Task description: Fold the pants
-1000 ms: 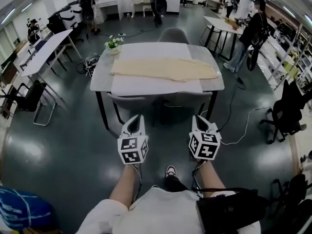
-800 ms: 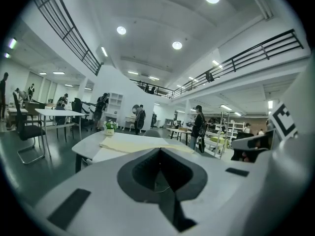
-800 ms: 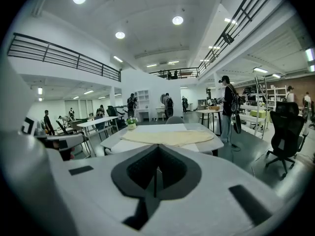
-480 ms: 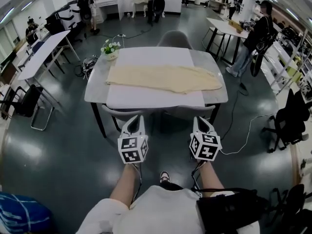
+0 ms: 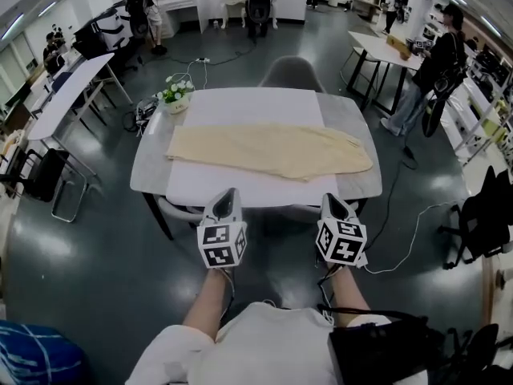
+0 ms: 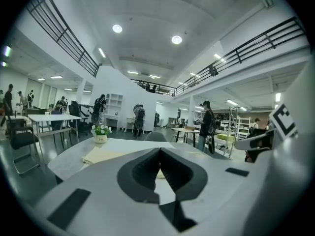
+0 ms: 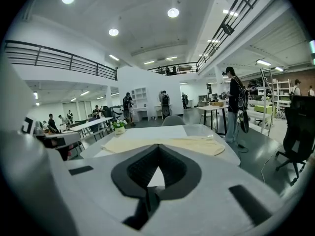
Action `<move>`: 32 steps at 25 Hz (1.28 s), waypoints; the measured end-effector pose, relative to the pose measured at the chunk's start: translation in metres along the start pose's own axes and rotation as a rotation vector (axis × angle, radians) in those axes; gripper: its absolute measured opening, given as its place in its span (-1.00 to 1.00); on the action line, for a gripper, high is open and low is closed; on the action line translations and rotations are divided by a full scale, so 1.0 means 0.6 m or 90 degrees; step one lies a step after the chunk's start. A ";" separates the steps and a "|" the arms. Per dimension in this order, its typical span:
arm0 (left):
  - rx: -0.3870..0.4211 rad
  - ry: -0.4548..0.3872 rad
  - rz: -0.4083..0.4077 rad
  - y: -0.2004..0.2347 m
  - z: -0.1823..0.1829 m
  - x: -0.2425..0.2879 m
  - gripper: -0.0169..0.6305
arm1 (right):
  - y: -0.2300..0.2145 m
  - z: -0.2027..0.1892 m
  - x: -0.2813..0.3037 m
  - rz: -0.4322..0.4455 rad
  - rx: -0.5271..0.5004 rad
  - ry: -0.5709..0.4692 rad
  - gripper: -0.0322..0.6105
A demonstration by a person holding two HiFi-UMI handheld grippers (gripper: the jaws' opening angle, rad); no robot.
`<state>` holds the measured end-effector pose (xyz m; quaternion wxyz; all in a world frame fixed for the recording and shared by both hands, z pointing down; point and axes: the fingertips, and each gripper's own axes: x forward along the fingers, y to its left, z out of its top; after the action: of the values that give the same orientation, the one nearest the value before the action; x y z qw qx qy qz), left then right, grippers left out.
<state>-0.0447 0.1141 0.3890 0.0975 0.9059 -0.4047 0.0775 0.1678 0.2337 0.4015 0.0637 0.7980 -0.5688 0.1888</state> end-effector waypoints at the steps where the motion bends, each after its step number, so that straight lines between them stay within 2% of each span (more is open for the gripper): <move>1: 0.001 0.002 -0.002 -0.003 0.000 0.016 -0.92 | -0.005 0.002 0.015 0.002 0.002 0.004 -0.92; 9: -0.014 0.036 0.003 0.026 -0.019 0.118 -0.92 | -0.021 0.018 0.122 -0.001 0.017 0.021 -0.92; 14: -0.006 0.023 -0.004 0.063 0.015 0.191 -0.92 | -0.038 0.037 0.190 -0.024 0.039 0.027 -0.92; 19: -0.032 0.016 -0.005 0.116 0.051 0.288 -0.92 | -0.037 0.087 0.277 -0.044 0.027 0.038 -0.92; 27: -0.045 0.011 -0.014 0.231 0.094 0.433 -0.92 | 0.021 0.185 0.456 -0.051 0.008 0.017 -0.92; 32: -0.050 0.035 -0.020 0.273 0.080 0.502 -0.92 | 0.029 0.179 0.528 -0.058 0.015 0.033 -0.92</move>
<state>0.0349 -0.2207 0.4271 0.1449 0.9054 -0.3900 0.0847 0.2652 -0.0863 0.4190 0.0780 0.8187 -0.5276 0.2131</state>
